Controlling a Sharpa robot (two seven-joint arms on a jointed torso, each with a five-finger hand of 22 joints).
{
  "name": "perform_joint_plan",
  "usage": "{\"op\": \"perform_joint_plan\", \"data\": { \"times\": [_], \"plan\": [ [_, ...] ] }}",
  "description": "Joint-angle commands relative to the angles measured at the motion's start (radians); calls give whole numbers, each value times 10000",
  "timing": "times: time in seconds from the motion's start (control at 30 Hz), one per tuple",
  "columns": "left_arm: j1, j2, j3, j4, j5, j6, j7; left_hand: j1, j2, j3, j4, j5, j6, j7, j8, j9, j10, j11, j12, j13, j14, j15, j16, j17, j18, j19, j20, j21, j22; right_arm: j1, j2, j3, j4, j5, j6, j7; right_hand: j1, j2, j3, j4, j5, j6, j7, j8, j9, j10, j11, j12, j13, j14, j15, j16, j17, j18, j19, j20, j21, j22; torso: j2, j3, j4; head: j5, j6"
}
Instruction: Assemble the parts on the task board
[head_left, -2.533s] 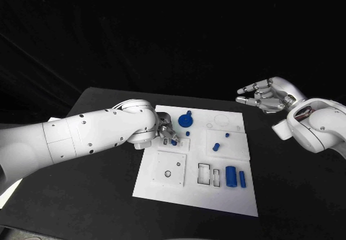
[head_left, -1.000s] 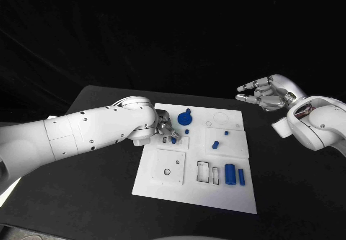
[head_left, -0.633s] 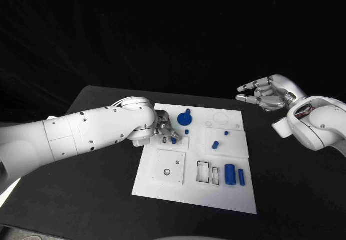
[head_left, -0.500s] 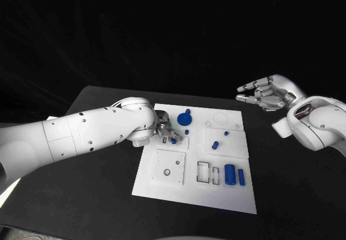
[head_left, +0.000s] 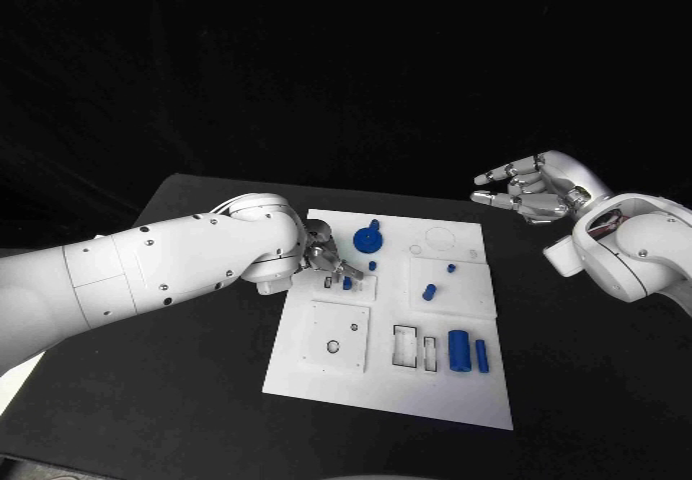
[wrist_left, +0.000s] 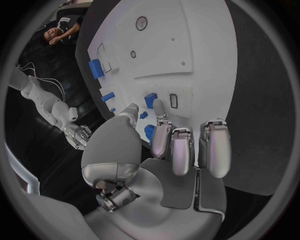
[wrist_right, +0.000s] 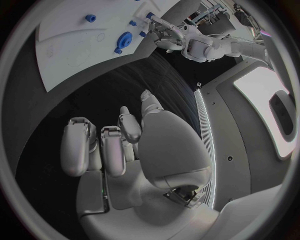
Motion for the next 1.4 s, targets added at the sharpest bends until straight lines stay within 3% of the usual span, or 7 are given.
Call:
{"op": "perform_joint_plan", "data": {
  "times": [0.03,0.13,0.33,0.5,0.67,1.0,1.4],
  "plan": [
    [119,-126,105,38,704,627,-46,301,93,-266,82,-320,-528,193,-298,-145,-408,161,-493,-513,1073,52,30,2629,-21,414,25,-242,834,-2,24,0,-45,-35,-14,91,-100,18,-66,-10,-39,3,42,-48,-9,-67,10,-39,-14,797,-21,-49,1522,99,-50,-15,-50,3,2,-5,-4,2,77],
    [312,-272,195,-73,899,1190,-95,551,160,-593,180,-462,-940,440,-691,-438,-975,386,-1157,-1226,1073,239,30,2629,22,324,184,-392,607,-2,41,-9,-96,-25,-5,93,-134,19,-92,3,-31,4,42,-46,-9,-64,10,-36,-15,798,-21,-48,1525,98,-47,-14,-47,9,-1,-6,-11,18,108],
    [788,-366,264,-711,1025,1880,-94,895,376,-968,242,-445,-1042,605,-1066,-881,-1067,530,-1187,-1311,1073,382,30,2629,29,329,343,-411,608,-3,78,-28,-197,-14,2,94,-154,19,-108,11,-24,3,41,-46,-9,-62,10,-33,-14,798,-20,-50,1523,99,-49,-14,-51,2,-21,11,40,10,169],
    [1010,-132,276,-1475,452,2269,-19,1241,603,-1119,211,-330,-969,648,-1259,-1173,-1051,572,-1146,-1310,1073,421,30,2629,25,340,395,-402,641,-5,136,-46,-273,-7,12,100,-156,19,-109,11,-23,3,41,-46,-9,-61,10,-32,-14,798,-20,-50,1523,99,-49,-14,-51,2,-14,-23,40,46,212],
    [1067,284,272,-2224,-319,2386,9,1541,836,-1146,198,146,-845,650,-1334,-1356,-1073,574,-1161,-1354,1073,430,30,2629,32,330,411,-422,623,-7,180,-57,-346,-4,30,115,-187,43,-128,28,-4,5,40,-44,-8,-52,9,-21,-8,798,-21,-51,1523,98,-46,-14,-50,5,-10,-16,15,137,285],
    [1042,1102,152,-3401,-508,2188,91,1231,830,-1844,315,-737,-565,586,-1295,-1588,-997,525,-1047,-1293,1073,393,30,2629,16,366,384,-383,713,-22,265,-68,-479,-2,61,140,-211,60,-141,41,-5,7,40,-42,-7,-48,9,-16,-7,799,-21,-51,1524,97,-43,-13,-47,11,-4,-12,8,192,292],
    [999,1507,52,-3771,-410,2236,174,1139,865,-2003,321,-854,-455,553,-1245,-1626,-924,500,-949,-1197,1073,378,30,2629,-9,411,372,-312,837,-29,323,-69,-598,-2,79,152,-233,82,-152,55,0,7,40,-41,-7,-42,9,-7,-2,801,-21,-47,1531,99,-45,-14,-51,4,-10,10,16,208,275]
  ]
}}
